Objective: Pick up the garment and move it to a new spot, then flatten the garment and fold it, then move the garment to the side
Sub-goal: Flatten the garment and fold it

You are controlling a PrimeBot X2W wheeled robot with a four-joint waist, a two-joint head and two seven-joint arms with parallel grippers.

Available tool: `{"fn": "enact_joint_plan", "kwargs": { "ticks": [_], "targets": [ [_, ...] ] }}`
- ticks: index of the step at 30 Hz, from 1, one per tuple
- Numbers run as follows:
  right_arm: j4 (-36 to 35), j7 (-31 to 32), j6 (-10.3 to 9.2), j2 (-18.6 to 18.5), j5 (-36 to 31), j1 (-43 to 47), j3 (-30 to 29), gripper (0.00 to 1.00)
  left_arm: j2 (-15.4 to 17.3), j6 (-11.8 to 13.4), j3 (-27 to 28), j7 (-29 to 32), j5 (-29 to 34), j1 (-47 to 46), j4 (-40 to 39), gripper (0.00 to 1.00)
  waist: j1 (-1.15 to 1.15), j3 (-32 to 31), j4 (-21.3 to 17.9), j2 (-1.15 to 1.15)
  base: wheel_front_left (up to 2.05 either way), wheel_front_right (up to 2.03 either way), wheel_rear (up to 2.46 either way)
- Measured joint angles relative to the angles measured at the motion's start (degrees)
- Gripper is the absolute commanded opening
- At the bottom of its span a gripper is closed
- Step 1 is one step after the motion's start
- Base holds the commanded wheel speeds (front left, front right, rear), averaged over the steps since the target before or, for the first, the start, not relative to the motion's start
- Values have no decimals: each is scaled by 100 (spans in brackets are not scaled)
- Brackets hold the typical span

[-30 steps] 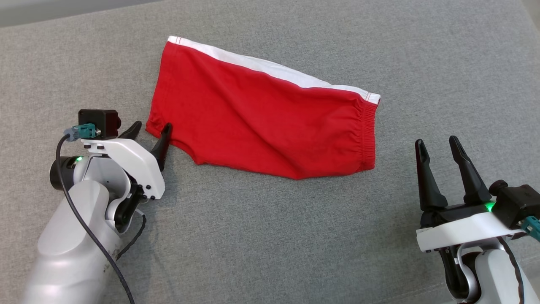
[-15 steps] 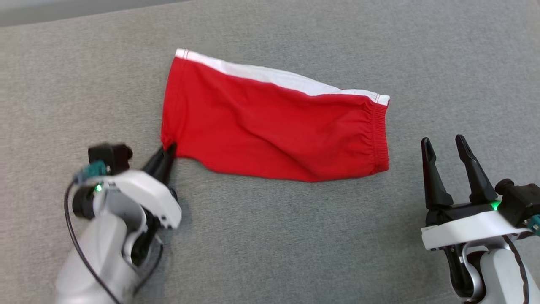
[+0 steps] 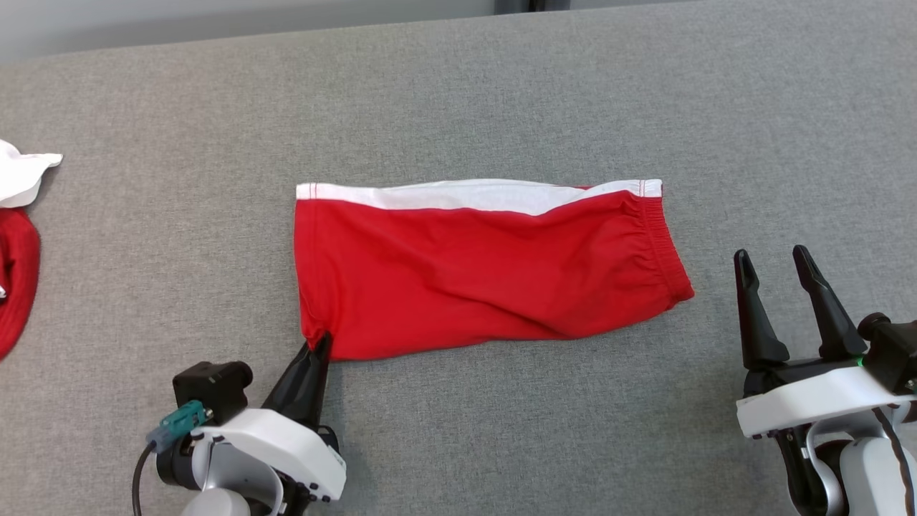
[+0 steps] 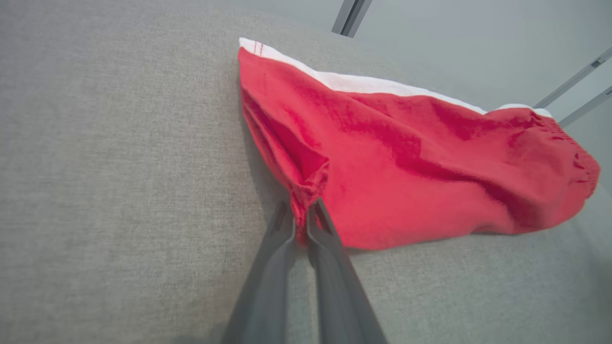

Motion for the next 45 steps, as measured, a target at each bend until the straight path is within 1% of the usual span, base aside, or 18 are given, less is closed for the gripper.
{"fn": "enact_joint_plan", "kwargs": {
  "ticks": [2,4,5,8,10,12,15,19,23,28,39,45],
  "targets": [
    [-14,52,0,-1,0,37,-4,100,10,42,-14,73,-2,102,-175,0,0,-30,21,0,0,0,0],
    [-18,100,0,-1,2,74,-11,100,19,59,-24,73,-3,168,-294,65,0,-65,28,0,0,0,0],
    [-15,122,0,-1,10,75,-10,100,21,70,-15,53,-11,189,-328,100,0,-84,26,0,0,0,0],
    [-31,178,0,7,1,87,-9,100,43,143,100,-330,82,210,-421,100,0,-155,5,0,0,0,0],
    [-79,198,0,8,-47,89,-34,100,21,157,202,-721,162,212,-486,100,0,-206,-14,0,0,0,0],
    [-142,222,0,16,-133,89,-81,100,48,247,286,-1074,382,200,-510,100,0,-258,-21,0,0,0,0],
    [-216,277,0,34,-226,89,-125,100,121,348,433,-1315,705,102,-545,100,0,-346,-17,0,0,0,0],
    [-282,376,0,51,-307,99,-142,100,252,442,649,-1393,1026,15,-635,100,0,-484,2,0,0,0,0],
    [-289,458,0,53,-320,190,-135,100,434,436,839,-1412,1224,-15,-645,100,0,-625,16,0,0,0,0],
    [-247,533,0,38,-346,218,-124,100,581,392,957,-1419,1262,121,-584,100,0,-747,20,0,0,0,0],
    [-79,635,0,43,-294,196,-170,100,572,401,939,-1419,1261,190,-643,100,0,-708,82,0,0,0,0],
    [474,755,0,60,-172,-237,88,100,534,402,845,-1389,1241,135,-694,100,0,-599,140,0,0,0,0]
  ]
}}
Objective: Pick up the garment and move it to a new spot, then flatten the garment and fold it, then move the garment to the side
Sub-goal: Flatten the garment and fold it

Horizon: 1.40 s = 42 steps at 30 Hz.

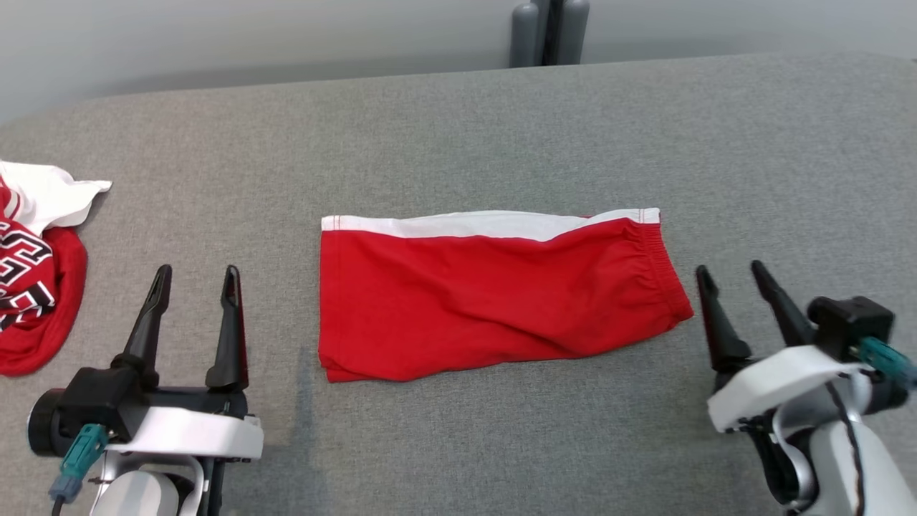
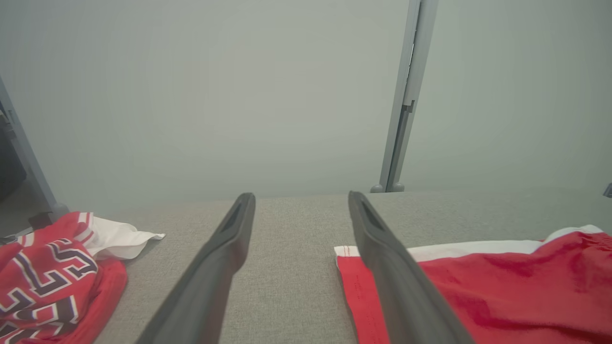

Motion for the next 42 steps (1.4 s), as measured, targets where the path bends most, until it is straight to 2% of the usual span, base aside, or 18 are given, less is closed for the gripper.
{"fn": "enact_joint_plan", "kwargs": {
  "ticks": [5,10,17,18,19,21,29,38,42],
  "targets": [
    [800,68,0,29,179,-411,292,100,-62,-10,-118,9,20,-113,-5,100,0,139,93,0,0,0,0],
    [1588,69,0,45,357,-611,232,100,-104,-58,-207,10,23,-214,51,100,0,288,177,0,0,0,0],
    [2223,-168,0,69,895,-879,445,100,-110,-109,-238,2,22,-319,145,100,0,474,145,0,0,0,0],
    [2274,-222,0,69,981,-917,514,88,-109,-111,-249,2,22,-334,157,100,0,492,130,0,0,0,0],
    [2323,-263,0,70,1046,-960,568,62,-108,-118,-258,2,23,-353,163,100,0,507,116,0,0,0,0],
    [2405,-355,0,74,1260,-1061,823,0,-104,-146,-276,2,27,-432,189,100,0,540,70,0,0,0,0],
    [2483,-657,1,81,1752,-1107,1023,0,-91,-159,-293,1,29,-497,232,100,0,559,-11,0,0,0,0],
    [2581,-759,2,-367,2182,-845,408,0,-73,-151,-301,-4,27,-496,248,100,0,492,-96,0,0,0,0],
    [2442,-592,-1,-364,2463,-849,413,0,-74,-134,-321,-5,22,-495,259,100,0,456,-151,0,0,0,0]
  ]
}}
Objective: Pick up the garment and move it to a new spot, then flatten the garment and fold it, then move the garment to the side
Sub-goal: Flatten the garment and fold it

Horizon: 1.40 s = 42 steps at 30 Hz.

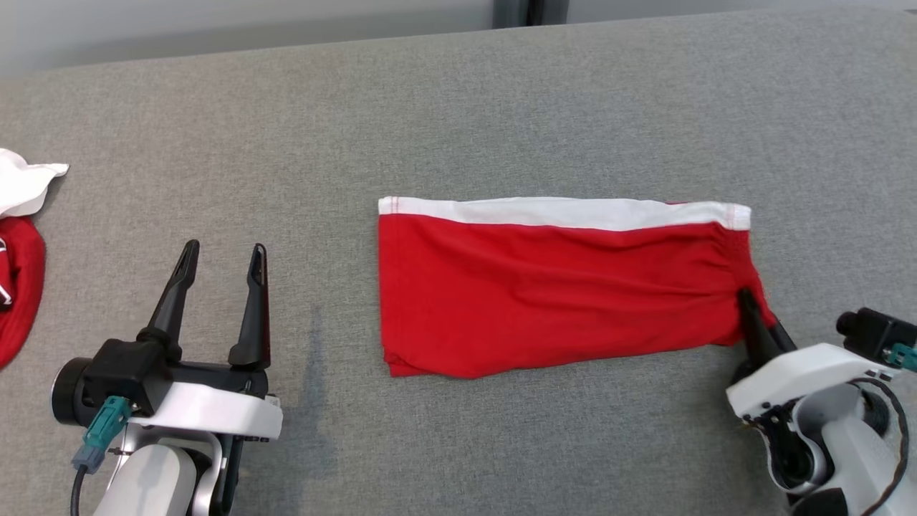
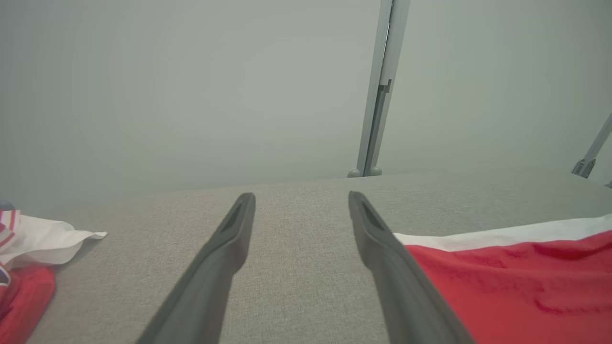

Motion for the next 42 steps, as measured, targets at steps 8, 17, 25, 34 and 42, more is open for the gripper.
{"fn": "enact_joint_plan", "kwargs": {
  "ticks": [8,17,25,34,42],
  "targets": [
    [-1425,568,0,127,503,-191,835,0,-5,-1,-87,9,-2,-1,35,100,0,-86,-27,0,0,0,0],
    [-2407,995,0,336,-59,-314,1678,0,-98,-44,-223,9,-45,-51,107,100,0,-155,265,0,0,0,0],
    [-1826,903,0,464,-684,-495,2536,0,-211,-154,-332,5,-55,-178,267,100,0,-113,626,0,0,0,0],
    [-758,185,0,476,-189,-1009,3355,0,-350,-256,-426,-11,-51,-275,446,100,0,3,969,0,0,0,0],
    [-153,-111,1,471,167,-1434,3846,100,-411,-323,-435,-19,-2,-340,517,100,0,95,1041,0,0,0,0]
  ]
}}
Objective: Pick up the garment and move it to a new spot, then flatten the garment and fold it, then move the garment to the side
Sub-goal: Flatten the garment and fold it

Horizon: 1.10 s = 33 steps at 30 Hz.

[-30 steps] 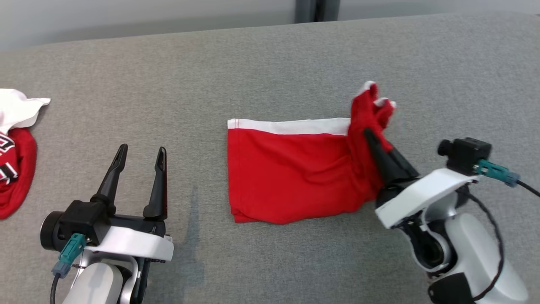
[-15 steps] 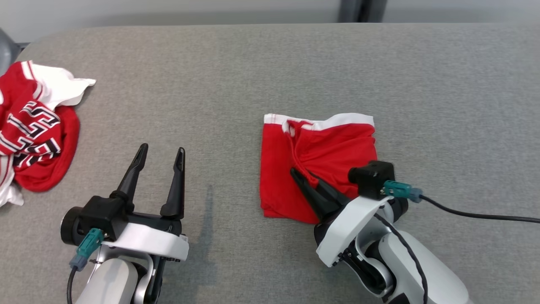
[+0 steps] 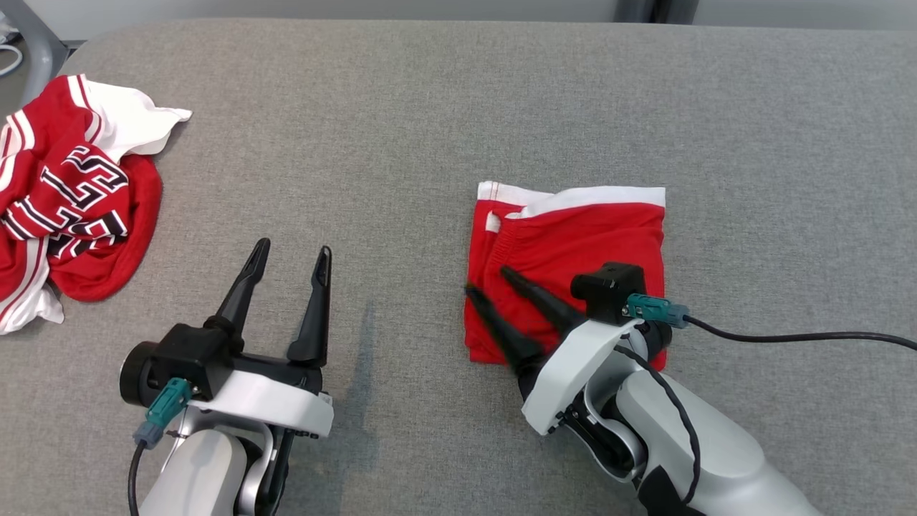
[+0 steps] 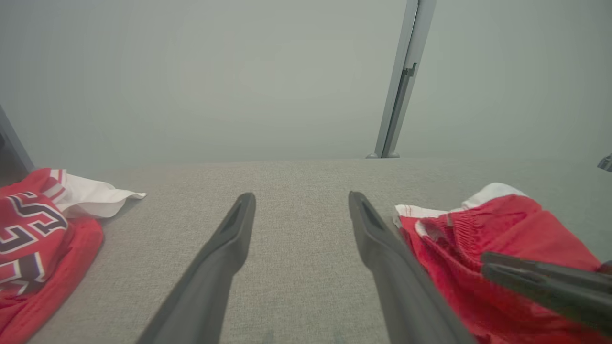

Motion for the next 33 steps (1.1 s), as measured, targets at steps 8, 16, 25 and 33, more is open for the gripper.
{"fn": "enact_joint_plan", "kwargs": {
  "ticks": [8,16,25,33],
  "targets": [
    [-187,-488,0,10,57,-178,210,100,19,3,125,-8,55,-39,48,100,0,13,-157,0,0,0,0],
    [-660,-659,0,7,-856,241,-1172,100,59,71,299,-8,75,42,13,100,0,-169,-439,0,0,0,0],
    [-1340,-670,0,-233,-1902,1337,-3016,100,189,248,594,-8,9,274,-87,100,0,-439,-656,0,0,0,0],
    [-1987,-290,0,-213,-2263,2036,-3671,100,285,305,689,5,-53,592,-181,100,0,-789,-726,0,0,0,0]
  ]
}}
